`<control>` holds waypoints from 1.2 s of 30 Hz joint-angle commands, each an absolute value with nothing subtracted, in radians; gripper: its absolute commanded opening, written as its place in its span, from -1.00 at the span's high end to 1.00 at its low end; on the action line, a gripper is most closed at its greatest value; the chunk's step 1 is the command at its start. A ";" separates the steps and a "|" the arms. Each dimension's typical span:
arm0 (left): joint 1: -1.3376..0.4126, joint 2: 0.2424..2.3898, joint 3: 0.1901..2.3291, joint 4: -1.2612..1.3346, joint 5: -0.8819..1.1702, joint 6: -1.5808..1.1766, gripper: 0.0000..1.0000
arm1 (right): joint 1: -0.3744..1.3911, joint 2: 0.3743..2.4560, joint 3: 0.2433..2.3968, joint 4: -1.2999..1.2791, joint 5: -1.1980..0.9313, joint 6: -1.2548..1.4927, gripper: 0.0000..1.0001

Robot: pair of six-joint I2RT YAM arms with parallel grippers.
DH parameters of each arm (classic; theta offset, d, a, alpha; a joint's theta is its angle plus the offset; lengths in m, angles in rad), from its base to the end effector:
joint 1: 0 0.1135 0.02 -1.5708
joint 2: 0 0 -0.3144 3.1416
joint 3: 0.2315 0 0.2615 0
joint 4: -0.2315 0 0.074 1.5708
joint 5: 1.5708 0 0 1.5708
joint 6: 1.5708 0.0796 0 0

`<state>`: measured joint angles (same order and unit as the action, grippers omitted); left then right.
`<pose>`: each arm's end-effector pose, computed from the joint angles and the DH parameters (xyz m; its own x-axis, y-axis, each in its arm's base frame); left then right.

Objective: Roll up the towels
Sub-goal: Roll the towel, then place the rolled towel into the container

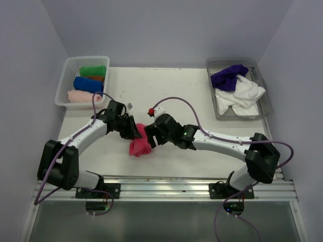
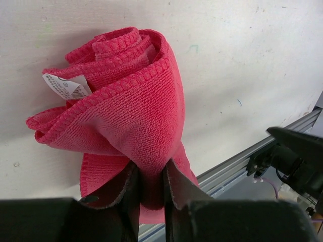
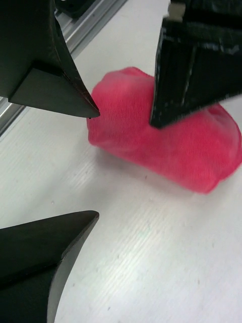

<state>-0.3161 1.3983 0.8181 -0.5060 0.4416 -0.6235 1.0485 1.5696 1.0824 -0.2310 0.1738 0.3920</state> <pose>0.2554 -0.1193 0.2047 -0.9574 -0.2423 -0.1574 -0.1093 0.8080 -0.5790 0.2052 0.3289 0.2615 -0.6047 -0.2962 -0.7393 -0.6034 0.7763 0.1825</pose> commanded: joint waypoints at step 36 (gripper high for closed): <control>0.380 1.709 1.592 -0.348 0.557 -0.862 0.61 | 0.834 1.222 0.879 -0.331 0.204 0.580 -0.55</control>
<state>0.3565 1.6829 1.5799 -0.4927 0.4789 -0.7708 0.8349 1.1934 0.8448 -0.3550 0.2413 0.5434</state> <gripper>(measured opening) 0.219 0.776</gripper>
